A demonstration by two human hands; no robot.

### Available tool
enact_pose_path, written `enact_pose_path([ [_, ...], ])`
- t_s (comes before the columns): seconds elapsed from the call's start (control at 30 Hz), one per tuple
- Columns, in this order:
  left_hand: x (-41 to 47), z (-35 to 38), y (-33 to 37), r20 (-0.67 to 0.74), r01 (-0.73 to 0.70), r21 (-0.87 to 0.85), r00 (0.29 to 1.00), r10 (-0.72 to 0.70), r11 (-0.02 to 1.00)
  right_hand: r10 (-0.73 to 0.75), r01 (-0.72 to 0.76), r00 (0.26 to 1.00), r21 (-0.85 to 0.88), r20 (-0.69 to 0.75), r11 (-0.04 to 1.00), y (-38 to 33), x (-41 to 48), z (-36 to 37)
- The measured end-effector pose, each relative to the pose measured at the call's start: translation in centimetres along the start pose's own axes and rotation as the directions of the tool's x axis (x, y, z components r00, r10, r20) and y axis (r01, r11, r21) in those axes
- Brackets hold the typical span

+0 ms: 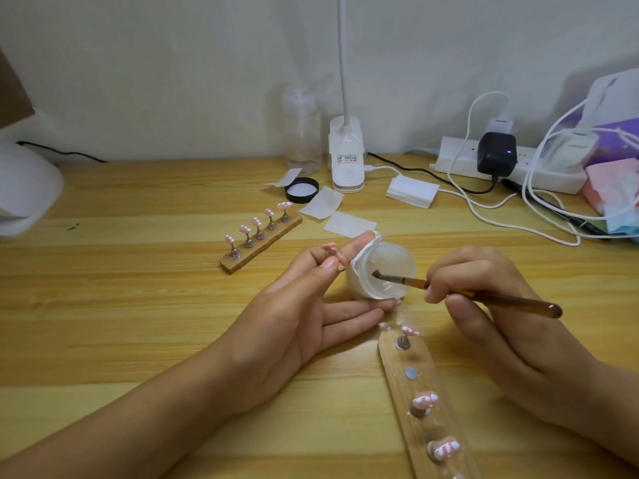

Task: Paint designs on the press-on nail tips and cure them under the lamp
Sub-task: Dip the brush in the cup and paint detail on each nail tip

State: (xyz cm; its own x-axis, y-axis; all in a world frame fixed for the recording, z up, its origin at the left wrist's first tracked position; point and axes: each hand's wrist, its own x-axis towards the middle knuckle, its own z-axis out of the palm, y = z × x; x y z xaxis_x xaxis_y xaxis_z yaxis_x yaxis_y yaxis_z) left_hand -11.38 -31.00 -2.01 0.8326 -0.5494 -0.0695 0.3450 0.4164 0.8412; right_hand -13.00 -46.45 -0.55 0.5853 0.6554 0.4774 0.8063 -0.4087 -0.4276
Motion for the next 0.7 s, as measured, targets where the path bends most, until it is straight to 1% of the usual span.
enact_pose_path([
  [0.03, 0.0, 0.0, 0.1, -0.004, 0.003, -0.008, 1.0, -0.003, 1.0, -0.001, 0.001, 0.991, -0.006, -0.134, 1.0, 0.8, -2.2, -2.2],
  [0.07, 0.0, 0.0, 0.1, -0.007, 0.005, -0.011, 1.0, -0.005, 1.0, 0.104, -0.095, 0.97, 0.051, -0.221, 0.994, 3.1, -4.6, -3.3],
  [0.1, 0.0, 0.1, 0.1, -0.01, 0.006, -0.009, 1.0, -0.006, 1.0, 0.112, -0.102, 0.969, 0.055, -0.222, 0.993, 3.7, -5.6, -3.8],
  [0.13, 0.0, 0.1, 0.1, -0.01, 0.006, -0.005, 1.0, -0.006, 1.0, 0.157, -0.146, 0.945, 0.06, -0.287, 0.987, 4.2, -6.0, -3.8],
  [0.17, 0.0, 0.1, 0.1, -0.007, 0.005, -0.002, 1.0, -0.005, 1.0, 0.169, -0.155, 0.939, 0.069, -0.3, 0.986, 4.3, -5.6, -3.5],
  [0.2, 0.0, 0.1, 0.1, -0.002, 0.002, 0.0, 1.0, -0.002, 1.0, 0.15, -0.132, 0.932, 0.078, -0.329, 0.988, 4.3, -5.3, -3.2],
  [0.27, 0.0, 0.0, 0.0, 0.007, -0.004, 0.011, 1.0, 0.004, 1.0, 0.108, -0.089, 0.938, 0.072, -0.331, 0.993, 4.3, -5.4, -3.1],
  [0.37, 0.0, 0.0, -0.1, 0.008, -0.012, 0.028, 1.0, 0.012, 1.0, 0.087, -0.083, 0.944, 0.027, -0.318, 0.996, 4.5, -5.7, -3.4],
  [0.57, 0.1, -0.2, -0.4, 0.027, -0.02, 0.042, 0.999, 0.019, 0.999, 0.06, -0.094, 0.968, -0.131, -0.244, 0.987, 4.4, -5.3, -3.2],
  [0.7, 0.1, -0.3, -0.4, 0.032, -0.023, 0.029, 0.999, 0.022, 0.999, 0.051, -0.088, 0.97, -0.149, -0.236, 0.985, 4.2, -5.3, -3.2],
])
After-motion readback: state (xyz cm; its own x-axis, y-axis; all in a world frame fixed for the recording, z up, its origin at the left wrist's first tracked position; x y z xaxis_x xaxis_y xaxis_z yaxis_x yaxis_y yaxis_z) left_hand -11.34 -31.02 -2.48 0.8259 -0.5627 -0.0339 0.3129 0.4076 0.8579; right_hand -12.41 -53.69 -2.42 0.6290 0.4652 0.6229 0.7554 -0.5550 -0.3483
